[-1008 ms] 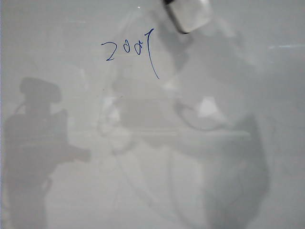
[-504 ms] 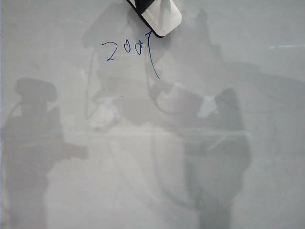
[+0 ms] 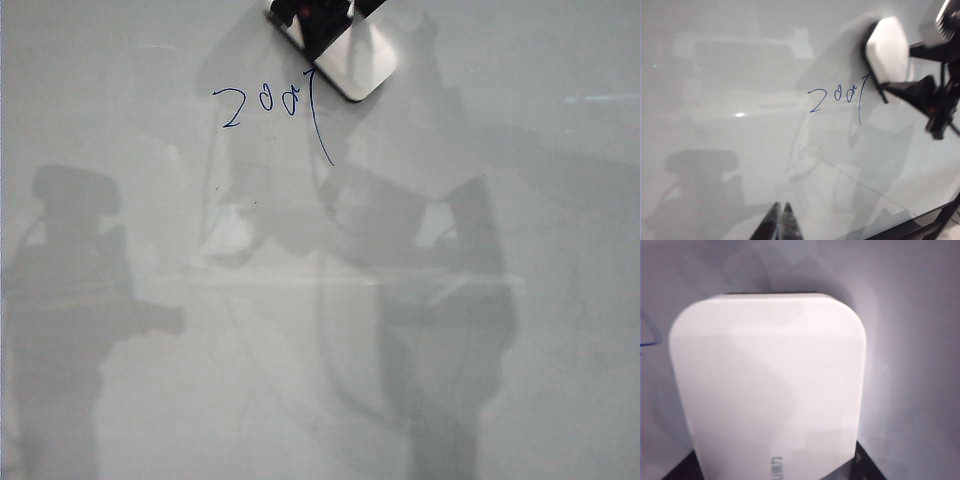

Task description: Grab the whiteboard eraser that is attached to the surface of the whiteboard and use it to clean the writing on the whiteboard.

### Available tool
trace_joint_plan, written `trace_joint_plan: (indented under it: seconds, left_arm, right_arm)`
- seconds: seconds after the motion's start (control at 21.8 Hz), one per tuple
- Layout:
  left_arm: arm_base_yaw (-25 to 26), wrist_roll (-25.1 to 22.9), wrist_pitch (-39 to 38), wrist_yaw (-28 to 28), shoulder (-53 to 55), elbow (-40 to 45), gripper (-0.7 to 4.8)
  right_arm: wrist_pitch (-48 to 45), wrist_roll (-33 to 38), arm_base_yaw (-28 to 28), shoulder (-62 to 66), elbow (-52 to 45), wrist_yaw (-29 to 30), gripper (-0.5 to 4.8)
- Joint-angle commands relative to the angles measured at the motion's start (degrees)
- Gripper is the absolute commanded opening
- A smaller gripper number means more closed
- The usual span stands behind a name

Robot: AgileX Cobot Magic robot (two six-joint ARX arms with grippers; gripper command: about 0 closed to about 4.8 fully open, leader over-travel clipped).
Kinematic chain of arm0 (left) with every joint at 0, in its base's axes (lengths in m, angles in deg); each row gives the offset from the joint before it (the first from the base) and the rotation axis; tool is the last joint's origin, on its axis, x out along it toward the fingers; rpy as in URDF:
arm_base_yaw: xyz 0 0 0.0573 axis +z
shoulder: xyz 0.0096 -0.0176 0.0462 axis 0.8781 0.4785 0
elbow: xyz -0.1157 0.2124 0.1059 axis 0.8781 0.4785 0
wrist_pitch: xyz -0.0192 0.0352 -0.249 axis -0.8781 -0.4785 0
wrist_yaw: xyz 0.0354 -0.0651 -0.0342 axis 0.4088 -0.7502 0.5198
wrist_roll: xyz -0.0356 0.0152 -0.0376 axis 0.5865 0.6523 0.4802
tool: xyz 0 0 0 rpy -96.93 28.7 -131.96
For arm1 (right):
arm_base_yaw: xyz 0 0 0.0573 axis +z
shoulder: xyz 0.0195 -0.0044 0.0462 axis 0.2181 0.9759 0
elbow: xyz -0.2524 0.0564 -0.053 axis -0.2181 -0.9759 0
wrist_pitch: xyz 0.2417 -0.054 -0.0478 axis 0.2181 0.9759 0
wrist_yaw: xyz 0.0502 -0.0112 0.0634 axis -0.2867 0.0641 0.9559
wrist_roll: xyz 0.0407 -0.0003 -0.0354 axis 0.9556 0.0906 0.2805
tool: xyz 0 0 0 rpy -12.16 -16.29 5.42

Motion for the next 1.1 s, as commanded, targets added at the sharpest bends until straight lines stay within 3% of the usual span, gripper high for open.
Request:
trace_joint_plan:
  seconds: [0.05, 0.6, 0.73, 1.1]
  left_arm:
    - [0.04, -0.15, 0.61, -0.04, 0.04, -0.35, -0.06]
    - [0.02, -0.17, 0.72, -0.04, 0.04, -0.35, -0.06]
    - [0.02, -0.17, 0.77, -0.02, 0.04, -0.35, -0.06]
    - [0.02, -0.15, 0.81, 1.4, 0.07, -0.35, -0.06]
  right_arm:
    - [-4.98, -2.29, -0.09, 2.64, 0.31, 3.02, 2.6]
    - [-7.56, -2.49, -0.02, 13.33, 0.31, 5.99, 2.6]
    - [-8.28, -5.22, -0.02, 13.94, 0.31, 5.68, 2.6]
    - [-12.35, -17.33, 2.23, 6.56, 0.42, -2.1, 2.6]
